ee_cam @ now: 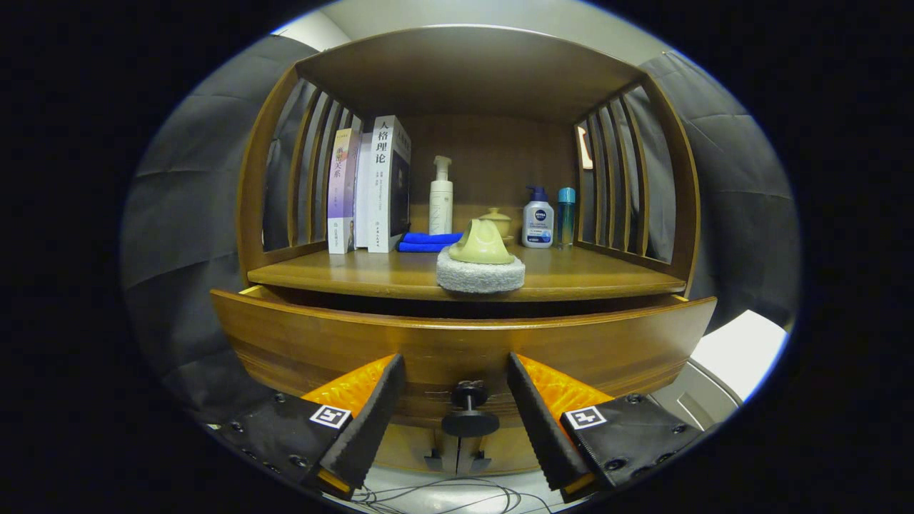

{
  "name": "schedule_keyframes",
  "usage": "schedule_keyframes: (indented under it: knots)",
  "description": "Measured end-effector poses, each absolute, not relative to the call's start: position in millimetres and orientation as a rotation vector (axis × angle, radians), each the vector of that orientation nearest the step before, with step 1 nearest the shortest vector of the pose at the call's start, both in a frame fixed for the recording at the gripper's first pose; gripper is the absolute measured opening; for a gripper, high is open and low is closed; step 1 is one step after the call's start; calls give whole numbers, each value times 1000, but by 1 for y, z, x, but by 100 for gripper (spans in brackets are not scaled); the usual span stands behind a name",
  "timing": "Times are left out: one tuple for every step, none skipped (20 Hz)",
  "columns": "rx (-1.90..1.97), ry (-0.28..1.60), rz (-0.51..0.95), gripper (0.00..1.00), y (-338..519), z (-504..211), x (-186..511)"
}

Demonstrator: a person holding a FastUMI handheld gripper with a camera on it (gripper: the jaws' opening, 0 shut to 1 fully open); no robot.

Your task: Pull open the drawer, take out the items inside it, and place them on the countertop above the cabinet.

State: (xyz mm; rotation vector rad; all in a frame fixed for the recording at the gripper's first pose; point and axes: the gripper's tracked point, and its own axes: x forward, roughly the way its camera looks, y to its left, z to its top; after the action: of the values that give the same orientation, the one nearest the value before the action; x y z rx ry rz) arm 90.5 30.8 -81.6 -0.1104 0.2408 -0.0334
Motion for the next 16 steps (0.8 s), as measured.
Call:
schedule_keyframes:
  knots:
    - [-113, 235, -34, 93, 31, -82, 94]
    - [-118, 231, -33, 93, 30, -82, 97]
    - [-121, 231, -34, 93, 30, -84, 100]
    - [-120, 240, -34, 93, 29, -87, 103]
    - [-113, 253, -35, 93, 29, -90, 105]
    - [-102, 267, -35, 93, 28, -94, 108]
    - [-89, 270, -35, 93, 28, -95, 111]
    - [-85, 268, -35, 93, 29, -94, 115]
    - [-86, 270, -35, 93, 28, -94, 119]
    - [-85, 271, -37, 94, 28, -94, 122]
    - [-83, 274, -38, 94, 28, -94, 126]
    - [-82, 277, -39, 94, 28, -94, 127]
    - [-80, 270, -42, 94, 29, -93, 129]
    - [-82, 268, -45, 94, 29, -94, 130]
    - [-85, 257, -49, 94, 29, -93, 131]
    - [-86, 253, -50, 94, 30, -94, 131]
